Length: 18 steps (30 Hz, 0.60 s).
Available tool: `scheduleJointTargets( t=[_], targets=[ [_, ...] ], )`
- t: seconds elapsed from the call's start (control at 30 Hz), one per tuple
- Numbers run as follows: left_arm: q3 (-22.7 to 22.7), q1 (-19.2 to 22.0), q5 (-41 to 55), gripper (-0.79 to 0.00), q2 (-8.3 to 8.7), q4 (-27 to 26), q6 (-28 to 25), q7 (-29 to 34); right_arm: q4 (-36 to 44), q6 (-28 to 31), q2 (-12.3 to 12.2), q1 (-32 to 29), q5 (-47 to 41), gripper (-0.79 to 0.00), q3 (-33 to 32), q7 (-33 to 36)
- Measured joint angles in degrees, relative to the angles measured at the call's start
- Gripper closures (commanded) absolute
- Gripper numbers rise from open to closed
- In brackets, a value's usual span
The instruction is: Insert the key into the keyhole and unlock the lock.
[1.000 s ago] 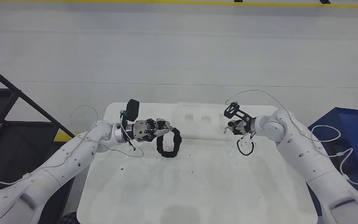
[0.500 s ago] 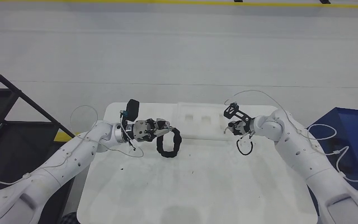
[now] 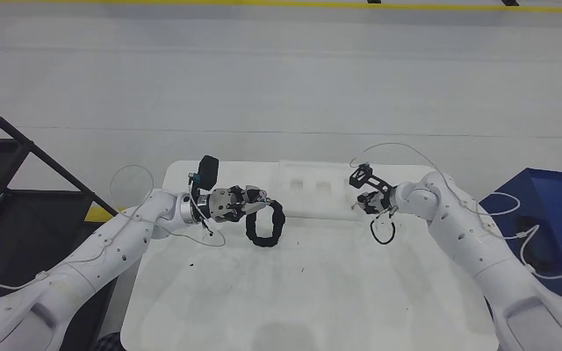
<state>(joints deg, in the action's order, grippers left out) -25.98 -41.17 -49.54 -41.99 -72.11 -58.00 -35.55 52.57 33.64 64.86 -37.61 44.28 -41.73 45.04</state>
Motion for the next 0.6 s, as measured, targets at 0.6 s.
scheduleJointTargets(
  t=[0.6],
  targets=[
    [0.0, 0.0, 0.0, 0.0, 0.0, 0.0, 0.0, 0.0, 0.9, -9.1, 1.4, -1.1, -10.5, -0.413, -1.8, 3.4]
  ],
)
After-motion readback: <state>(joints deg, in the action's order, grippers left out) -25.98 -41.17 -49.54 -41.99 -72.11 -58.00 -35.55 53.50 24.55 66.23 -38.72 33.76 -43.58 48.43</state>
